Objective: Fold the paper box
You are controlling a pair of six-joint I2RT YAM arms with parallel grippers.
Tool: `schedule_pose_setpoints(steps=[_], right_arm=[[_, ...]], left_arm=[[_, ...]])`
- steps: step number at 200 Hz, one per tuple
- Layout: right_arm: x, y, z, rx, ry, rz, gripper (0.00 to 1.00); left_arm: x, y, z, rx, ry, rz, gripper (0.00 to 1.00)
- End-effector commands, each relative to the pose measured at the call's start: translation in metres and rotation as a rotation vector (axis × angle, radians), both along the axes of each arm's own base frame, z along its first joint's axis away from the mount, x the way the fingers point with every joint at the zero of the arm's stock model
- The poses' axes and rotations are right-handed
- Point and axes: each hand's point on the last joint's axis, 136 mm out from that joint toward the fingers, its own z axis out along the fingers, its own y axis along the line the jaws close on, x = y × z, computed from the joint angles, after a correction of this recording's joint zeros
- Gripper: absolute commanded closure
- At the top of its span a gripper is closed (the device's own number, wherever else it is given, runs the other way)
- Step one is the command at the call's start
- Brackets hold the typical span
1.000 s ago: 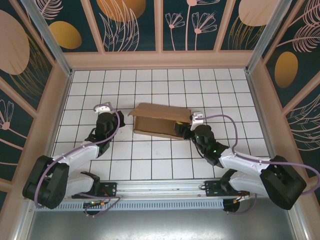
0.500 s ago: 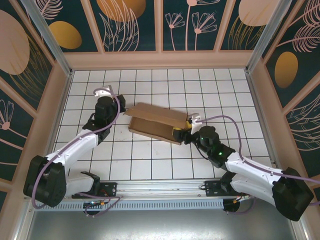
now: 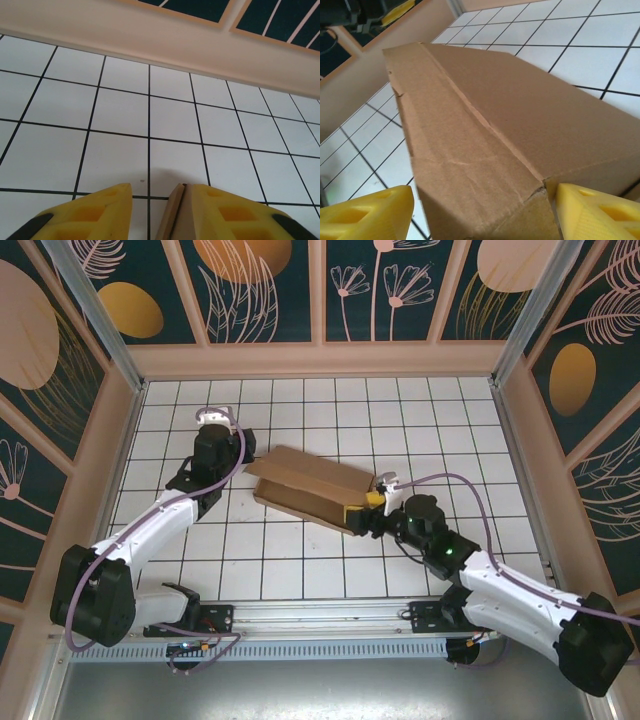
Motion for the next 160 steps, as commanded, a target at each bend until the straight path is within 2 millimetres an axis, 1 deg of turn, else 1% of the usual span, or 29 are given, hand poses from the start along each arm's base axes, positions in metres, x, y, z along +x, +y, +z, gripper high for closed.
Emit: schedule_pose_setpoints(steps=[1, 21, 36, 51, 69, 85, 98, 107, 109, 115, 123, 134, 148, 156, 158, 160], right_arm=[[-0.009, 0.002, 0.039, 0.070, -0.054, 0.048, 0.26], [-0.012, -0.003, 0.062, 0.129, -0.097, 0.036, 0.26], [-0.003, -0.008, 0.070, 0.133, -0.085, -0.018, 0.27], [0.009, -0.012, 0.068, 0.103, -0.051, -0.083, 0.29], [0.025, -0.015, 0.060, 0.051, -0.003, -0.151, 0.34], [0.038, -0.018, 0.051, 0.034, 0.042, -0.215, 0.46], [0.050, -0.024, 0.039, 0.032, 0.106, -0.278, 0.51], [0.059, -0.031, 0.024, 0.012, 0.191, -0.334, 0.53], [0.061, -0.031, 0.021, 0.007, 0.210, -0.342, 0.53], [0.067, -0.036, 0.009, -0.015, 0.264, -0.373, 0.52], [0.068, -0.036, -0.004, -0.037, 0.331, -0.373, 0.49], [0.069, -0.037, -0.022, -0.082, 0.380, -0.386, 0.45], [0.066, -0.035, -0.039, -0.109, 0.414, -0.368, 0.42], [0.065, -0.033, -0.048, -0.117, 0.428, -0.360, 0.42], [0.064, -0.033, -0.049, -0.118, 0.430, -0.358, 0.42], [0.064, -0.033, -0.052, -0.121, 0.436, -0.357, 0.42]], left_arm=[[0.004, -0.007, 0.016, 0.042, -0.017, -0.051, 0.63], [0.005, -0.009, 0.020, 0.059, -0.022, -0.065, 0.63], [0.008, -0.013, 0.018, 0.062, -0.011, -0.084, 0.61], [0.012, -0.019, 0.014, 0.061, 0.005, -0.112, 0.60], [0.015, -0.028, 0.006, 0.070, 0.032, -0.160, 0.59], [0.017, -0.036, -0.007, 0.079, 0.078, -0.208, 0.58], [0.016, -0.042, -0.023, 0.088, 0.127, -0.246, 0.57], [0.015, -0.045, -0.037, 0.091, 0.165, -0.263, 0.57], [0.019, -0.048, -0.029, 0.085, 0.151, -0.270, 0.57], [0.020, -0.052, -0.032, 0.079, 0.160, -0.287, 0.57], [0.019, -0.055, -0.039, 0.074, 0.181, -0.303, 0.56], [0.017, -0.056, -0.050, 0.079, 0.209, -0.313, 0.55], [0.014, -0.055, -0.065, 0.090, 0.244, -0.318, 0.55], [0.015, -0.055, -0.069, 0.089, 0.251, -0.315, 0.55], [0.010, -0.053, -0.078, 0.091, 0.273, -0.314, 0.55], [0.009, -0.053, -0.082, 0.090, 0.282, -0.311, 0.55]])
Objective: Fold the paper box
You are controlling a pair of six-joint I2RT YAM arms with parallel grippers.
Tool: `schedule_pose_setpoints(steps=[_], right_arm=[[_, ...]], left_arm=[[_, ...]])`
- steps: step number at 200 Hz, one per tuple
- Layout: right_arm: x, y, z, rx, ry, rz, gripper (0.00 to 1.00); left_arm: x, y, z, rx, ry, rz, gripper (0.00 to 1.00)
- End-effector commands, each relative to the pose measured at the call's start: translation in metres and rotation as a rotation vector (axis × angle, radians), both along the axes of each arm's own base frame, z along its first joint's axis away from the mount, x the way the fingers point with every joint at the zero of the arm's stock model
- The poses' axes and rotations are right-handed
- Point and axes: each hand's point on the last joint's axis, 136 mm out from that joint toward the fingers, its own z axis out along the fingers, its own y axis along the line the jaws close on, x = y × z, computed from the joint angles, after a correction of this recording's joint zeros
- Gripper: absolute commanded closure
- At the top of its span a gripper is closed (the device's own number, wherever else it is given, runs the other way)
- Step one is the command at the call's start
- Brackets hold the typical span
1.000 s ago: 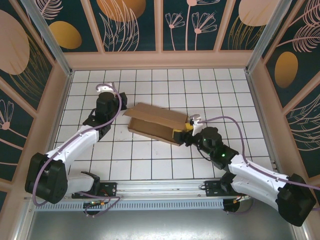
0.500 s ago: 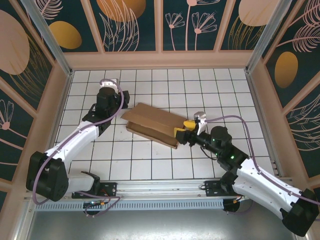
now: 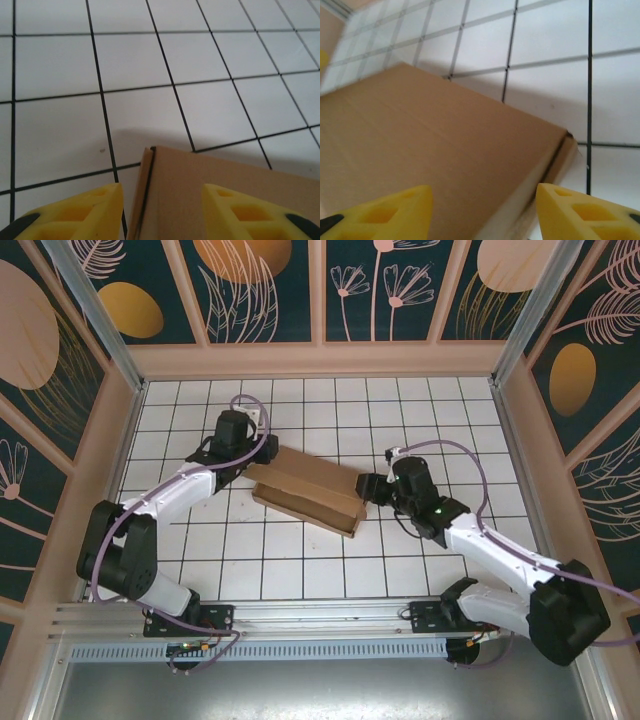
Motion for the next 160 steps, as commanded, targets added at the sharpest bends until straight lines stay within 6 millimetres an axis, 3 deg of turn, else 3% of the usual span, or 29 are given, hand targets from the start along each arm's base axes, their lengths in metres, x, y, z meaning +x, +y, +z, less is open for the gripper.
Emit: schedule_pose_setpoints(steps=[1, 30, 55, 117, 160], right_arm=[[-0.007, 0.000, -0.023, -0.008, 0.088, -0.006, 0.41], [-0.009, -0.002, -0.055, -0.072, 0.138, -0.001, 0.40], [-0.006, -0.013, -0.075, -0.159, 0.150, -0.034, 0.39], [0.016, -0.019, -0.091, -0.223, 0.144, -0.073, 0.37], [0.032, -0.013, -0.108, -0.182, 0.206, -0.085, 0.37]], left_arm=[[-0.009, -0.002, -0.022, 0.008, 0.062, -0.034, 0.55], [-0.021, 0.002, -0.056, 0.009, 0.143, -0.017, 0.55], [-0.028, 0.012, -0.071, 0.048, 0.164, 0.013, 0.55], [-0.035, 0.028, -0.106, 0.132, 0.230, 0.045, 0.55], [-0.025, 0.033, -0.113, 0.052, 0.257, 0.073, 0.61]])
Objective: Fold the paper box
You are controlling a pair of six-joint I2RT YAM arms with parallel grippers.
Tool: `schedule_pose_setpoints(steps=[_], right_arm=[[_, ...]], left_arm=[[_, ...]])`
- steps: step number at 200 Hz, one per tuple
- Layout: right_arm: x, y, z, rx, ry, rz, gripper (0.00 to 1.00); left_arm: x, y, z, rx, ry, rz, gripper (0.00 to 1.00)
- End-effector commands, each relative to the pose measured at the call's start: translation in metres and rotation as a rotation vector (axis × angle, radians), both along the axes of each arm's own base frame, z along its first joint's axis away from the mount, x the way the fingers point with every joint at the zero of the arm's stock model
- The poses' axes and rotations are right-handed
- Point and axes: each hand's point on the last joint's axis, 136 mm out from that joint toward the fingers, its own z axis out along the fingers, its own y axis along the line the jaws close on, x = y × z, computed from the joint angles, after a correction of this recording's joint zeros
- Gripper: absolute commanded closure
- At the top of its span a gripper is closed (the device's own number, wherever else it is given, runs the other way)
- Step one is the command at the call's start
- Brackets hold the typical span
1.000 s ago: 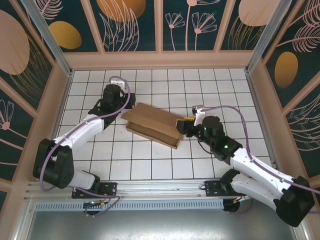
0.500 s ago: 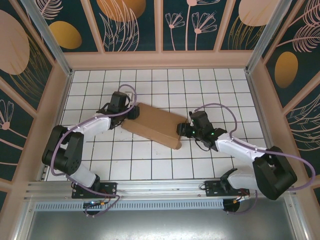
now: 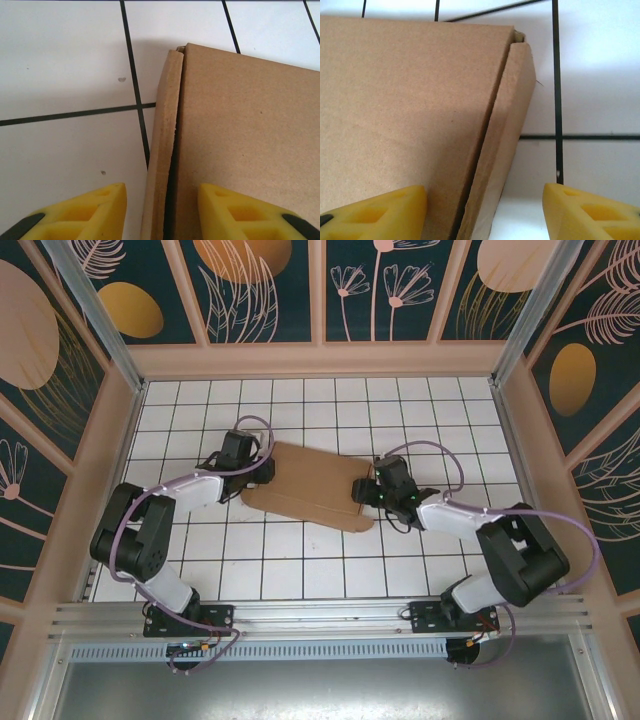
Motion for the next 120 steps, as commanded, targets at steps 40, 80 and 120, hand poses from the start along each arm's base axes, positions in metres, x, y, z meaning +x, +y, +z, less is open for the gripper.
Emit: schedule_pose_setpoints(steps=[40, 80, 120], right_arm=[[0.010, -0.005, -0.001, 0.049, 0.037, -0.017, 0.33], [0.019, -0.007, 0.047, 0.048, -0.092, 0.033, 0.28], [0.023, 0.008, 0.076, -0.090, -0.226, 0.187, 0.31]], left_arm=[[0.011, 0.013, -0.003, -0.052, 0.040, 0.049, 0.57], [0.027, 0.014, 0.077, -0.137, -0.133, 0.093, 0.59], [0.013, 0.004, 0.101, -0.282, -0.111, 0.136, 0.72]])
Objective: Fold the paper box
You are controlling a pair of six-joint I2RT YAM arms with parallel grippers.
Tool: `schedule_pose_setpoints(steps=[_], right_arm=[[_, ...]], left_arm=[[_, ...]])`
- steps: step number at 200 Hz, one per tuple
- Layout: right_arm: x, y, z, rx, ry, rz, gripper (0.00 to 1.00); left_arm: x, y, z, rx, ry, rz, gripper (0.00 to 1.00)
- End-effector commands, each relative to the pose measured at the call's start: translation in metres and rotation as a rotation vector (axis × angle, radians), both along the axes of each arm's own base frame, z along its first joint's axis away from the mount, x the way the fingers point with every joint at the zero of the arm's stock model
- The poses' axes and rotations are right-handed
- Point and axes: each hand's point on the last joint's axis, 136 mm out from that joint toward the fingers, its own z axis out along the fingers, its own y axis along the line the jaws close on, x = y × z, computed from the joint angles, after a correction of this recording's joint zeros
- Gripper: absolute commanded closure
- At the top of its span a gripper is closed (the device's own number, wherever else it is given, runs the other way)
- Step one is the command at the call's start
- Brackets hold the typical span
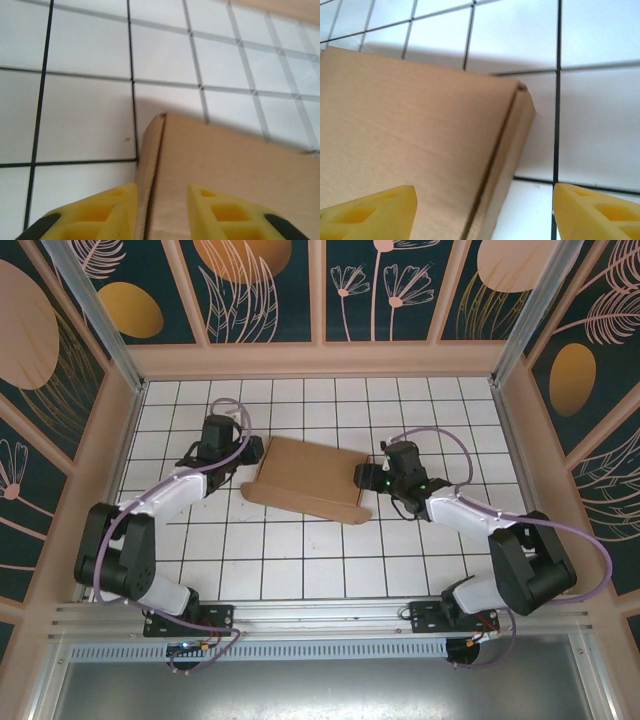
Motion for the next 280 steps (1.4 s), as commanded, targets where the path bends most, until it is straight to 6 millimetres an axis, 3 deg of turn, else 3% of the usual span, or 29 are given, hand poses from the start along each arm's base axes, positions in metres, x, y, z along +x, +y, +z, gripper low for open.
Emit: schedule_pose_setpoints(steps=[1, 42, 64, 83, 119, 155, 198, 213, 239, 259, 280], right_arm=[[0.003, 0.010, 0.025, -0.108, -0.119, 0.115, 0.31], [-0.036, 0.085, 0.037, -0.357, -0.413, 0.611, 0.31], [-0.055, 0.110, 0.026, -0.506, -0.543, 0.828, 0.27], [-0.054, 0.123, 0.019, -0.565, -0.601, 0.883, 0.23], [-0.031, 0.134, 0.001, -0.663, -0.606, 0.877, 0.23], [-0.029, 0.135, -0.038, -0.768, -0.557, 0.931, 0.26], [-0.022, 0.122, -0.074, -0.921, -0.519, 0.925, 0.48], [-0.024, 0.120, -0.081, -0.934, -0.503, 0.944, 0.50], [-0.024, 0.122, -0.073, -0.912, -0.532, 0.939, 0.46], [-0.018, 0.119, -0.075, -0.926, -0.525, 0.928, 0.53], [-0.017, 0.118, -0.080, -0.923, -0.511, 0.932, 0.60]], left_arm=[[-0.006, -0.010, 0.015, -0.096, 0.022, 0.015, 0.72], [-0.026, -0.053, -0.006, -0.148, 0.119, -0.113, 0.73], [-0.030, -0.064, -0.021, -0.193, 0.163, -0.147, 0.73], [-0.032, -0.069, -0.030, -0.222, 0.183, -0.156, 0.74], [-0.034, -0.067, -0.048, -0.185, 0.210, -0.146, 0.74], [-0.035, -0.065, -0.059, -0.175, 0.232, -0.136, 0.75], [-0.035, -0.065, -0.063, -0.173, 0.241, -0.137, 0.77], [-0.035, -0.065, -0.064, -0.168, 0.240, -0.137, 0.76], [-0.032, -0.064, -0.058, -0.164, 0.226, -0.135, 0.75], [-0.028, -0.064, -0.048, -0.160, 0.200, -0.132, 0.73], [-0.024, -0.062, -0.020, -0.201, 0.120, -0.116, 0.56]])
